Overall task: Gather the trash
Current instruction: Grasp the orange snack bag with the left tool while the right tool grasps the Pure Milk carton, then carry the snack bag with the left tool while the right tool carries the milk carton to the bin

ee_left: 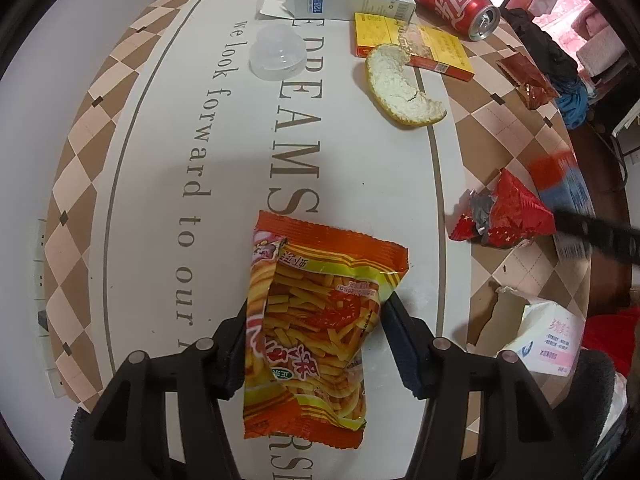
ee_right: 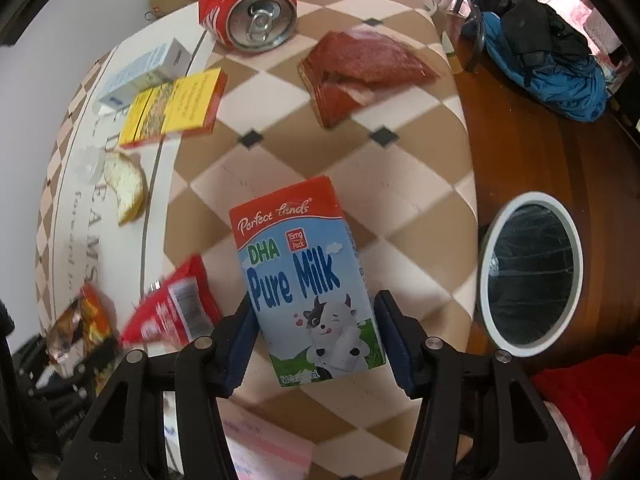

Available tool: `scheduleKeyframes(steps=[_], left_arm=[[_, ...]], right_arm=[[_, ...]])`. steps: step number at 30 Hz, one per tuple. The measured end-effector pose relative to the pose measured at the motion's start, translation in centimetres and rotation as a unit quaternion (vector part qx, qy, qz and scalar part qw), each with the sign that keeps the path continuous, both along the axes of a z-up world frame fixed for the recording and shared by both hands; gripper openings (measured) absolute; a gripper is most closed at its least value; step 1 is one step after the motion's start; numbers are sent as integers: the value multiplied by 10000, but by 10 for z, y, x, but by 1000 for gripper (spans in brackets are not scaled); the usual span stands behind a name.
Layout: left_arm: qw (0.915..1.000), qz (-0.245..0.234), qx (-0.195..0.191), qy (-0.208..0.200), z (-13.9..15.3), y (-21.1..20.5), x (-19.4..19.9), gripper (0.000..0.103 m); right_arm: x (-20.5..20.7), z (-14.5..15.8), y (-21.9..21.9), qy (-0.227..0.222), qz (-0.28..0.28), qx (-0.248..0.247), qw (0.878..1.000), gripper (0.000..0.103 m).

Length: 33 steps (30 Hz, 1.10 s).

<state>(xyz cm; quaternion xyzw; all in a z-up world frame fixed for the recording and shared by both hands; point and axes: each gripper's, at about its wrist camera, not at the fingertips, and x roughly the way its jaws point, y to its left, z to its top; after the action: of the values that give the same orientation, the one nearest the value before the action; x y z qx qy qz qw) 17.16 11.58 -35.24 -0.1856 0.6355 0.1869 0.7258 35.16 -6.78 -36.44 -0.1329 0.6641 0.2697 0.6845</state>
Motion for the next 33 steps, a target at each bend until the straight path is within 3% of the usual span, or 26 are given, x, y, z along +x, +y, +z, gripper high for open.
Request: scheduleKeyframes(steps=[8,11,14,16,18,21,27,33], left_arm=[[9997,-32,229,4,-3,-16,-1,56],[9997,3,237,2,-4,-19,1,56],[9997,36,232,-12,-3,-19,-3,56],[9996,28,264,-12,-1,-18,-6,53],[9995,24,316,-8,1,-19,-7,53],[9993,-2,384,-35,5,-21,-11,52],[9988,-62,484,-61,15,-25,-9,44],[9985,-48,512,-168,25,-28,-5,21]], right_arm=[[-30,-3,-23,-63,118,-191,9997,59],[-31,-5,-19,-32,65,-183,9998,69],[-35,-5,-13,-115,66,-324,9994,70],[-39,-4,-12,-208,86,-374,9990,68],[-43,-2,-12,-394,163,-466,9980,56],[-50,1,-15,-491,225,-318,9980,55],[-59,15,-24,-603,155,6,9981,54],[-63,38,-27,-789,139,297,9963,54]])
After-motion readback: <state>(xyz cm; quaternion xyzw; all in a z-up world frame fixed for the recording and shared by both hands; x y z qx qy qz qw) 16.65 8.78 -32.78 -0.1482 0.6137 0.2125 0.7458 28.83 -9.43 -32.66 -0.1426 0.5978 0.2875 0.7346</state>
